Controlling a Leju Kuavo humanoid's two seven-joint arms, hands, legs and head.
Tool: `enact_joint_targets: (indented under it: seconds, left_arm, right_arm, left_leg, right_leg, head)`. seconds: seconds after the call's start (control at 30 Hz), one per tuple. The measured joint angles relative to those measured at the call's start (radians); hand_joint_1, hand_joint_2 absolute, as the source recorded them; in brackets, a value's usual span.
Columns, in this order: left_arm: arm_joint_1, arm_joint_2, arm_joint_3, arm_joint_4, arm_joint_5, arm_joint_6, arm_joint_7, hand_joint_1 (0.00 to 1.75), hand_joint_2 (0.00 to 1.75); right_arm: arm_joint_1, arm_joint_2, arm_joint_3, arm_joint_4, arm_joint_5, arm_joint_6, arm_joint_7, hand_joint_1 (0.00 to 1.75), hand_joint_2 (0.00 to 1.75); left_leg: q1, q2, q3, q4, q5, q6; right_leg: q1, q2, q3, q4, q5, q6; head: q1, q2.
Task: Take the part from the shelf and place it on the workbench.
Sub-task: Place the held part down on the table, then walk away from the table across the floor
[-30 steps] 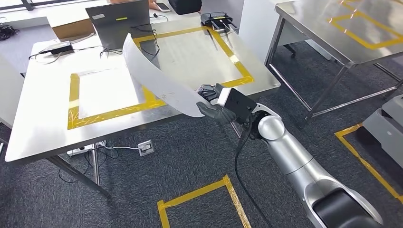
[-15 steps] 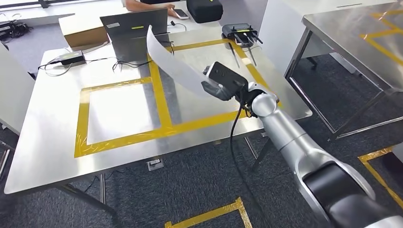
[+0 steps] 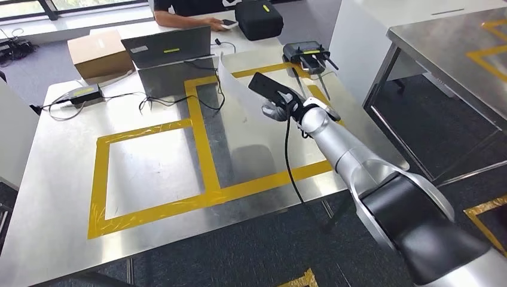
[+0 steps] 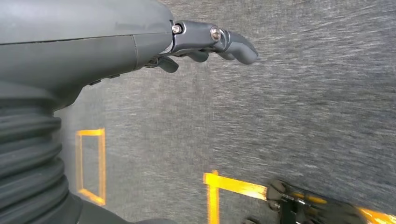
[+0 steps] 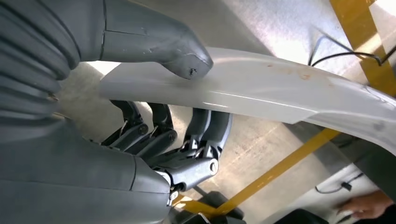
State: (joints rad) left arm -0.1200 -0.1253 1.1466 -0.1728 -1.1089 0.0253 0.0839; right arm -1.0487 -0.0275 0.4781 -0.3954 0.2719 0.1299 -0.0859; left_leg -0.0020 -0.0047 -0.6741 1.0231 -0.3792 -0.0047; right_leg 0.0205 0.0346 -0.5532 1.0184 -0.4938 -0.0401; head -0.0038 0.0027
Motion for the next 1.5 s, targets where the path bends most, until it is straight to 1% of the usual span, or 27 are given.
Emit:
enact_joint_targets:
  seconds: [0.1, 0.2, 0.33, 0.5, 0.53, 0.57, 0.67, 0.7, 0.73, 0.77, 0.83, 0.87, 0.9, 0.93, 1.0, 1.03, 1.07, 1.1, 1.17, 1.2, 1.23, 1.27, 1.33, 1.37, 1.4, 1.43, 1.5]
  left_arm:
    - [0.002, -0.002, -0.001, 0.001, 0.009, 0.004, 0.009, 0.00, 0.00]
    - [0.007, -0.002, -0.001, 0.001, 0.007, 0.001, 0.019, 0.00, 0.00]
    - [0.014, -0.002, -0.001, 0.001, -0.001, 0.004, 0.016, 0.00, 0.00]
    - [0.014, 0.001, -0.001, 0.000, -0.002, 0.008, 0.009, 0.00, 0.00]
    - [0.014, 0.001, -0.001, 0.000, 0.000, 0.009, 0.004, 0.00, 0.00]
    - [0.015, 0.000, -0.001, 0.000, 0.002, 0.011, -0.002, 0.00, 0.00]
    - [0.017, 0.001, -0.001, 0.000, 0.014, 0.018, -0.017, 0.00, 0.00]
    - [0.019, 0.000, 0.000, 0.000, 0.016, 0.019, -0.018, 0.00, 0.00]
    - [0.022, -0.001, 0.000, 0.000, 0.016, 0.022, -0.015, 0.00, 0.00]
    - [0.025, -0.003, 0.000, 0.000, 0.013, 0.024, -0.010, 0.00, 0.00]
    - [0.032, -0.006, 0.000, 0.000, -0.001, 0.026, 0.007, 0.00, 0.00]
    - [0.034, -0.008, 0.000, 0.000, -0.011, 0.027, 0.016, 0.00, 0.00]
    - [0.036, -0.009, -0.001, 0.000, -0.021, 0.027, 0.024, 0.00, 0.00]
    - [0.039, -0.010, -0.002, 0.000, -0.030, 0.027, 0.030, 0.00, 0.00]
    - [0.044, -0.012, -0.005, 0.001, -0.043, 0.026, 0.038, 0.00, 0.00]
    - [0.047, -0.013, -0.007, 0.001, -0.048, 0.026, 0.040, 0.00, 0.00]
    - [0.049, -0.013, -0.010, 0.001, -0.052, 0.025, 0.042, 0.00, 0.00]
    - [0.050, -0.013, -0.012, 0.001, -0.054, 0.025, 0.043, 0.00, 0.00]
    - [0.051, -0.013, -0.013, 0.001, -0.056, 0.025, 0.046, 0.00, 0.00]
    - [0.050, -0.012, -0.015, 0.001, -0.058, 0.026, 0.046, 0.00, 0.00]
    - [0.049, -0.012, -0.016, 0.001, -0.059, 0.029, 0.042, 0.00, 0.00]
    - [0.048, -0.012, -0.018, 0.000, -0.061, 0.033, 0.035, 0.00, 0.00]
    - [0.046, -0.009, -0.020, -0.001, -0.063, 0.045, 0.013, 0.00, 0.00]
    - [0.045, -0.006, -0.022, -0.002, -0.064, 0.049, -0.001, 0.00, 0.00]
    - [0.042, -0.003, -0.025, -0.003, -0.067, 0.054, -0.014, 0.00, 0.00]
    - [0.038, 0.000, -0.029, -0.004, -0.071, 0.056, -0.027, 0.00, 0.00]
    - [0.025, 0.006, -0.037, -0.006, -0.076, 0.060, -0.047, 0.00, 0.00]
  right_arm:
    - [0.001, -0.006, 0.001, 0.029, -0.001, -0.006, -0.004, 0.00, 0.00]
    - [0.001, -0.011, 0.001, 0.048, 0.000, -0.008, -0.014, 0.00, 0.00]
    - [0.001, -0.012, 0.001, 0.058, 0.000, -0.011, -0.045, 0.00, 0.00]
    - [-0.016, -0.013, -0.009, 0.055, -0.023, 0.006, -0.141, 0.00, 0.00]
    - [-0.023, -0.014, -0.017, 0.050, -0.037, 0.017, -0.166, 0.00, 0.00]
    - [-0.031, -0.017, -0.026, 0.044, -0.055, 0.035, -0.194, 0.00, 0.00]
    - [-0.045, -0.037, -0.059, 0.009, -0.136, 0.118, -0.291, 0.00, 0.00]
    - [-0.042, -0.048, -0.072, -0.011, -0.171, 0.155, -0.319, 0.00, 0.00]
    - [-0.036, -0.062, -0.086, -0.041, -0.209, 0.191, -0.340, 0.00, 0.00]
    - [-0.028, -0.078, -0.099, -0.079, -0.246, 0.222, -0.353, 0.00, 0.00]
    - [0.006, -0.119, -0.126, -0.196, -0.335, 0.263, -0.353, 0.00, 0.00]
    - [0.031, -0.142, -0.139, -0.263, -0.382, 0.276, -0.347, 0.00, 0.00]
    - [0.057, -0.165, -0.151, -0.329, -0.427, 0.287, -0.341, 0.00, 0.00]
    - [0.083, -0.183, -0.163, -0.386, -0.464, 0.293, -0.338, 0.00, 0.00]
    - [0.142, -0.213, -0.192, -0.503, -0.513, 0.298, -0.338, 0.00, 0.00]
    - [0.176, -0.225, -0.207, -0.562, -0.527, 0.299, -0.338, 0.00, 0.00]
    - [0.209, -0.237, -0.222, -0.619, -0.535, 0.299, -0.337, 0.00, 0.00]
    - [0.236, -0.245, -0.233, -0.663, -0.539, 0.300, -0.336, 0.00, 0.00]
    - [0.268, -0.258, -0.247, -0.721, -0.542, 0.300, -0.334, 0.00, 0.00]
    - [0.283, -0.264, -0.253, -0.744, -0.544, 0.299, -0.335, 0.00, 0.00]
    - [0.301, -0.271, -0.260, -0.766, -0.547, 0.299, -0.339, 0.00, 0.00]
    - [0.323, -0.279, -0.269, -0.791, -0.549, 0.298, -0.345, 0.00, 0.00]
    - [0.377, -0.299, -0.297, -0.850, -0.546, 0.296, -0.363, 0.00, 0.00]
    - [0.407, -0.311, -0.316, -0.884, -0.542, 0.297, -0.376, 0.00, 0.00]
    - [0.440, -0.320, -0.338, -0.918, -0.539, 0.300, -0.388, 0.00, 0.00]
    - [0.474, -0.326, -0.361, -0.951, -0.536, 0.306, -0.401, 0.00, 0.00]
    - [0.546, -0.331, -0.401, -1.012, -0.521, 0.321, -0.420, 0.00, 0.00]
  left_leg:
    - [0.000, -0.003, 0.001, 0.000, 0.002, 0.005]
    - [-0.002, -0.006, 0.001, 0.000, -0.005, 0.013]
    - [-0.002, -0.007, 0.001, 0.000, -0.009, 0.019]
    - [-0.005, -0.004, 0.009, -0.003, -0.012, 0.037]
    - [-0.003, -0.002, 0.013, -0.008, -0.008, 0.040]
    - [0.000, 0.001, 0.016, -0.013, -0.004, 0.043]
    - [0.004, 0.006, 0.014, -0.017, 0.001, 0.044]
    - [0.006, 0.006, 0.012, -0.015, 0.002, 0.042]
    - [0.009, 0.007, 0.008, -0.013, 0.004, 0.038]
    - [0.012, 0.007, 0.003, -0.009, 0.007, 0.034]
    - [0.019, 0.006, -0.007, 0.000, 0.012, 0.022]
    - [0.022, 0.004, -0.010, 0.004, 0.015, 0.014]
    - [0.023, 0.002, -0.012, 0.007, 0.019, 0.006]
    - [0.023, 0.000, -0.013, 0.007, 0.024, -0.003]
    - [0.025, -0.001, -0.015, 0.003, 0.033, -0.020]
    - [0.027, 0.000, -0.021, 0.008, 0.023, -0.027]
    - [0.028, 0.001, -0.031, 0.029, -0.005, -0.031]
    - [0.029, 0.002, -0.047, 0.071, -0.048, -0.034]
    - [0.027, 0.002, -0.081, 0.196, -0.143, -0.037]
    - [0.025, 0.002, -0.089, 0.250, -0.168, -0.037]
    - [0.023, 0.002, -0.083, 0.277, -0.173, -0.036]
    - [0.021, 0.002, -0.057, 0.268, -0.162, -0.032]
    - [0.015, 0.000, 0.038, 0.156, -0.132, -0.017]
    - [0.011, -0.002, 0.086, 0.093, -0.127, -0.010]
    - [0.007, -0.004, 0.119, 0.046, -0.127, -0.005]
    - [0.003, -0.005, 0.135, 0.021, -0.131, -0.001]
    - [0.002, -0.004, 0.132, 0.010, -0.121, 0.007]
  right_leg:
    - [0.003, -0.002, 0.007, -0.002, -0.005, -0.021]
    - [0.003, -0.006, 0.013, -0.013, -0.008, -0.021]
    - [0.002, -0.009, 0.017, -0.021, -0.011, -0.012]
    - [-0.008, -0.010, 0.026, -0.025, -0.017, 0.036]
    - [-0.008, -0.013, 0.022, -0.010, -0.027, 0.040]
    - [-0.009, -0.015, 0.009, 0.024, -0.051, 0.045]
    - [-0.020, -0.021, -0.070, 0.208, -0.154, 0.057]
    - [-0.026, -0.021, -0.089, 0.251, -0.167, 0.061]
    - [-0.031, -0.022, -0.090, 0.259, -0.159, 0.065]
    - [-0.037, -0.024, -0.071, 0.227, -0.134, 0.070]
    - [-0.045, -0.035, 0.003, 0.091, -0.075, 0.081]
    - [-0.044, -0.039, 0.031, 0.039, -0.052, 0.081]
    - [-0.043, -0.041, 0.045, 0.009, -0.043, 0.078]
    - [-0.039, -0.041, 0.042, 0.005, -0.040, 0.071]
    - [-0.038, -0.039, 0.029, 0.005, -0.030, 0.052]
    - [-0.038, -0.039, 0.024, 0.005, -0.022, 0.042]
    - [-0.039, -0.039, 0.017, 0.002, -0.013, 0.033]
    - [-0.039, -0.039, 0.009, 0.001, -0.004, 0.025]
    - [-0.037, -0.034, -0.012, 0.002, 0.014, 0.017]
    - [-0.035, -0.032, -0.022, 0.003, 0.023, 0.016]
    - [-0.032, -0.031, -0.033, 0.003, 0.031, 0.016]
    - [-0.029, -0.030, -0.043, 0.004, 0.039, 0.016]
    - [-0.025, -0.031, -0.058, 0.006, 0.050, 0.020]
    - [-0.023, -0.033, -0.064, 0.008, 0.055, 0.023]
    - [-0.023, -0.036, -0.067, 0.008, 0.060, 0.028]
    - [-0.023, -0.038, -0.068, 0.008, 0.065, 0.033]
    - [-0.023, -0.041, -0.069, 0.005, 0.076, 0.045]
  head:
    - [0.001, 0.000]
    - [0.002, 0.000]
    - [0.002, 0.000]
    - [0.001, 0.000]
    - [0.002, 0.000]
    - [0.002, 0.000]
    - [0.003, 0.000]
    - [0.003, 0.000]
    - [0.003, 0.000]
    - [0.003, 0.000]
    - [0.003, 0.000]
    - [0.003, 0.000]
    - [0.004, 0.000]
    - [0.004, 0.000]
    - [0.004, 0.000]
    - [0.004, 0.000]
    - [0.004, 0.000]
    - [0.004, 0.000]
    - [0.003, 0.000]
    - [0.003, 0.000]
    - [0.003, 0.000]
    - [0.003, 0.000]
    - [0.003, 0.000]
    - [0.003, 0.000]
    - [0.004, 0.000]
    - [0.004, 0.000]
    - [0.004, 0.000]
